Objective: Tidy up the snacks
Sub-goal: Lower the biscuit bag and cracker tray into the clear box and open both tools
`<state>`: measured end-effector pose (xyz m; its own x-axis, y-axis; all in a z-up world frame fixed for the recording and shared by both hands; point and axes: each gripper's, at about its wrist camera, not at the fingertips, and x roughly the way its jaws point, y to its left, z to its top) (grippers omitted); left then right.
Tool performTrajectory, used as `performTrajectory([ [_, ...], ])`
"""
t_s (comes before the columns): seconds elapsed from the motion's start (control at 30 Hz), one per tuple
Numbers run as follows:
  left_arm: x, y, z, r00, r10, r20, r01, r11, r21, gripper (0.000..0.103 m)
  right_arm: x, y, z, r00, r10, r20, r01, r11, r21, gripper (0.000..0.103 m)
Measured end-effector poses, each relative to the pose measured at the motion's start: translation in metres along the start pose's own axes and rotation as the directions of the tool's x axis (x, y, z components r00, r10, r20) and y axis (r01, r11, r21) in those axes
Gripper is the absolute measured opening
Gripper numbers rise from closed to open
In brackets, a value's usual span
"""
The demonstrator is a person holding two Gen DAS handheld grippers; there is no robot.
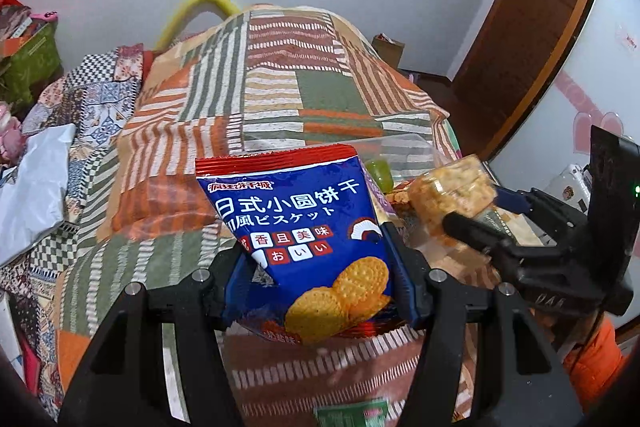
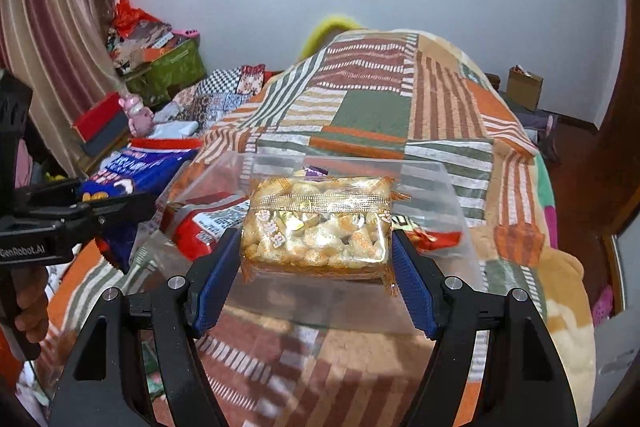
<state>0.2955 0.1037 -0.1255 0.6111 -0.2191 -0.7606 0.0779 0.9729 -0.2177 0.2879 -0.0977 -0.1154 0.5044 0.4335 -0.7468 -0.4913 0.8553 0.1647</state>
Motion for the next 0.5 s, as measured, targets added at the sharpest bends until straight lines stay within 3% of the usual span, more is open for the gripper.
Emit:
performTrajectory([
  [0.27, 0.025, -0.003, 0.012, 1.000, -0.005, -0.015, 0.005, 1.000, 0.012, 0.059, 0.018, 0.010, 0.000, 1.000, -0.004, -0.012, 0.004, 0.998, -0.068, 0.071],
  [0.5, 0.046, -0.005, 0.010, 0.999, -0.003, -0.043, 0.003, 1.000, 0.006, 0.061, 0.025, 0.007, -0.003, 0.999, 0.024, -0.047, -0.026, 0.999, -0.042, 0.071],
])
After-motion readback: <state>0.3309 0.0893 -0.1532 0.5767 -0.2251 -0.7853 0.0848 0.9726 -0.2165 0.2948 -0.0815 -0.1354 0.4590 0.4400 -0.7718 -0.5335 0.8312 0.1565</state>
